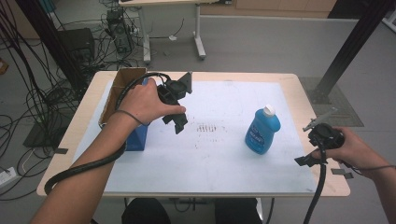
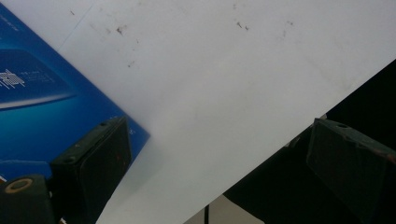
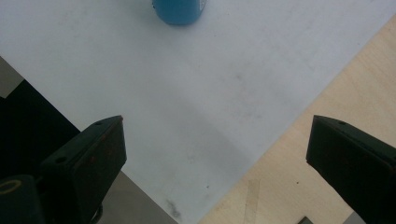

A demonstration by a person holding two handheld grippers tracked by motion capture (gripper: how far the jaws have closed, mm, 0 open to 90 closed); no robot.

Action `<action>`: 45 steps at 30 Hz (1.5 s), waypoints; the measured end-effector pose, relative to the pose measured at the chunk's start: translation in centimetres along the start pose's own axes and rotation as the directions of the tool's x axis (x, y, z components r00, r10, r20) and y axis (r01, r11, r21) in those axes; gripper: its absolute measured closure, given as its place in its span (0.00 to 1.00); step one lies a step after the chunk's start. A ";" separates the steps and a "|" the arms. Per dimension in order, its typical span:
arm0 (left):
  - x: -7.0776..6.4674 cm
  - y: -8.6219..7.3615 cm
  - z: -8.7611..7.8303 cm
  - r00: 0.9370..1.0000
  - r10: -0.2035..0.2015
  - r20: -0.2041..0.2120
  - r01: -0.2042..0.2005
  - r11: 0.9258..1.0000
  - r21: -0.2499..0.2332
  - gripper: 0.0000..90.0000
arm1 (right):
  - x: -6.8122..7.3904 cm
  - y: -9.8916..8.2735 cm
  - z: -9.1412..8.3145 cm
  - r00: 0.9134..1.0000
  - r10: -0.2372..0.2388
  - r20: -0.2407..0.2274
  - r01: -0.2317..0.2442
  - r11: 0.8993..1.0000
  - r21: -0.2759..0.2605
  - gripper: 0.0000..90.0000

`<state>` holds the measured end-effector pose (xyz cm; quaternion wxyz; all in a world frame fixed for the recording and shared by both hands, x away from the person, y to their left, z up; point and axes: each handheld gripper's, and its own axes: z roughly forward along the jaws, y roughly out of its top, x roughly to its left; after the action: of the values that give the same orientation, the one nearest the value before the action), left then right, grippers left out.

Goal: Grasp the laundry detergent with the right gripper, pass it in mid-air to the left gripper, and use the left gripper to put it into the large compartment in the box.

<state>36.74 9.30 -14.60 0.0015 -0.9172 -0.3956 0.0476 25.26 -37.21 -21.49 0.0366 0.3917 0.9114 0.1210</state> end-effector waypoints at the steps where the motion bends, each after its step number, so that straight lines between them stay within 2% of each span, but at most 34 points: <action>1: 0.0 -0.1 0.0 1.000 0.000 0.001 0.000 1.000 -0.008 0.08 | 0.1 -0.1 0.1 1.000 0.004 0.000 -0.004 1.000 -0.003 0.05; 16: -0.3 0.2 0.1 1.000 0.004 -0.008 -0.004 1.000 0.005 0.08 | 0.6 -2.1 0.5 0.999 0.054 0.004 -0.054 0.997 -0.061 0.04; 29: -0.5 0.1 -0.2 1.000 0.003 -0.009 -0.003 1.000 0.008 0.08 | 1.0 -4.1 0.9 0.995 0.096 -0.015 -0.097 0.985 -0.142 0.04; 33: -0.5 0.1 -0.2 1.000 0.006 -0.012 -0.005 1.000 0.010 0.08 | 1.1 -4.5 1.0 0.996 0.092 -0.011 -0.092 0.983 -0.156 0.04; 37: -0.4 0.1 -0.2 1.000 0.005 -0.010 -0.004 1.000 0.015 0.08 | 1.3 -4.9 1.3 0.994 0.107 -0.016 -0.108 0.978 -0.179 0.04; 42: -0.4 -0.1 -0.3 1.000 0.002 -0.012 -0.002 1.000 0.009 0.08 | 1.5 -5.0 1.8 0.995 0.097 -0.009 -0.097 0.977 -0.190 0.04; 45: -0.4 -0.1 -0.3 1.000 0.003 -0.012 -0.003 1.000 0.008 0.08 | 1.6 -5.3 2.2 0.995 0.098 -0.013 -0.098 0.973 -0.210 0.04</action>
<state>36.38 9.08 -14.29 0.0075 -0.9181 -0.3939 0.0437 20.72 -39.13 -24.94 0.0706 0.4299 0.8730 0.2190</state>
